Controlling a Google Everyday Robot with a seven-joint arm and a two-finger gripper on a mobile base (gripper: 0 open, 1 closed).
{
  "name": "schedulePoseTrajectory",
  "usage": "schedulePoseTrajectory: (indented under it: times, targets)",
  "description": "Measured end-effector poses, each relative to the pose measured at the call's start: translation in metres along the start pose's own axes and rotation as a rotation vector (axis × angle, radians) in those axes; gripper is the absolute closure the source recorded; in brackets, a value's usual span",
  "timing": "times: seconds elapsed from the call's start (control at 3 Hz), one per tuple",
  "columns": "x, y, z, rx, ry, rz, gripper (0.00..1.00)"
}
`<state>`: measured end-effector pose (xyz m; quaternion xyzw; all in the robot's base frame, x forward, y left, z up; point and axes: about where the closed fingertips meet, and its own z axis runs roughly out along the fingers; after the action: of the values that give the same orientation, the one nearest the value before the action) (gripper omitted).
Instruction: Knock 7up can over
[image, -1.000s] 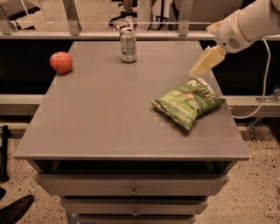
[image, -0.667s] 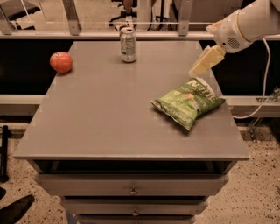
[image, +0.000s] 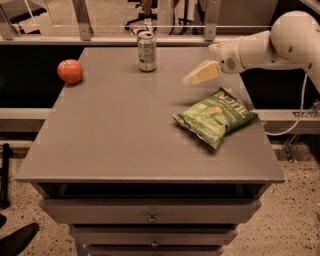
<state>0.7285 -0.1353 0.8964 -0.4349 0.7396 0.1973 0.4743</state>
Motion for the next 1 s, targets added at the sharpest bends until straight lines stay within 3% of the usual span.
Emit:
schedulePoseTrajectory:
  times: [0.33,1.0]
  targets:
    - [-0.023,0.003,0.055,-0.054,-0.108,0.040,0.00]
    - [-0.057,0.006,0.129,-0.079,-0.226,0.035,0.00]
